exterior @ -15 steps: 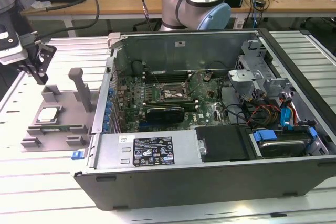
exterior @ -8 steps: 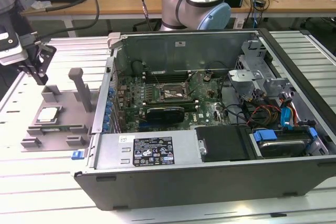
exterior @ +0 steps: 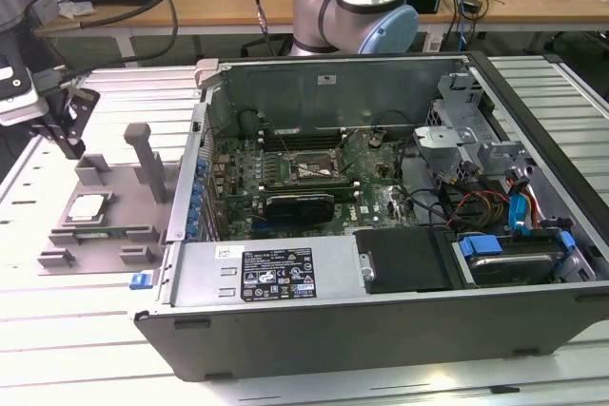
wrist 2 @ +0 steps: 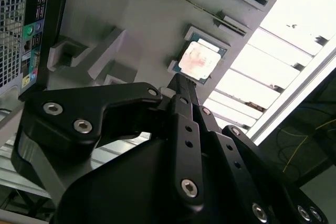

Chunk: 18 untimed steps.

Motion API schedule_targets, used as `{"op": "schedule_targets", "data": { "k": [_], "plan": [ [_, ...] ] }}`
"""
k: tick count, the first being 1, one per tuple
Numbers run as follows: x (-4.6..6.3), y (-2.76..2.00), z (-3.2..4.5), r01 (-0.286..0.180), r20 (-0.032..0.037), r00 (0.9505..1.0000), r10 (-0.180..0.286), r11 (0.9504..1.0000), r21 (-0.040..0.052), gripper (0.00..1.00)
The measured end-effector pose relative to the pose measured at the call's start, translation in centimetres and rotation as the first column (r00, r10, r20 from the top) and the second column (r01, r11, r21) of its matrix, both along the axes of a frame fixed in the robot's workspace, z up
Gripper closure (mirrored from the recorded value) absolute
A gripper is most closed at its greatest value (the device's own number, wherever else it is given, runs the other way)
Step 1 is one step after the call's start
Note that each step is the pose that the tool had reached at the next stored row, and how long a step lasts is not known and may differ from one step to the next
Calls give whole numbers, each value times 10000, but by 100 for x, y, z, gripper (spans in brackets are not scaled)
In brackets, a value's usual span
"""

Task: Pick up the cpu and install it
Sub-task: 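Pick up the cpu and move it towards the insertion slot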

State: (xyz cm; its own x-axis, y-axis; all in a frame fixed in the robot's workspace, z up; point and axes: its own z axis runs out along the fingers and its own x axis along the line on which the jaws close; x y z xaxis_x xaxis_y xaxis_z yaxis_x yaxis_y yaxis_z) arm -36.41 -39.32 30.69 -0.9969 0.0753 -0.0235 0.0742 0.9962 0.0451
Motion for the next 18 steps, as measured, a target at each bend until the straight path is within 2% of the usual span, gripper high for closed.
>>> {"op": "schedule_targets", "data": {
  "k": [10,18],
  "plan": [
    [-129,-15,-191,-17,-1,10000,17,10000,0,89],
    [-178,-20,-313,-315,0,9995,315,9995,0,89]
  ]
}}
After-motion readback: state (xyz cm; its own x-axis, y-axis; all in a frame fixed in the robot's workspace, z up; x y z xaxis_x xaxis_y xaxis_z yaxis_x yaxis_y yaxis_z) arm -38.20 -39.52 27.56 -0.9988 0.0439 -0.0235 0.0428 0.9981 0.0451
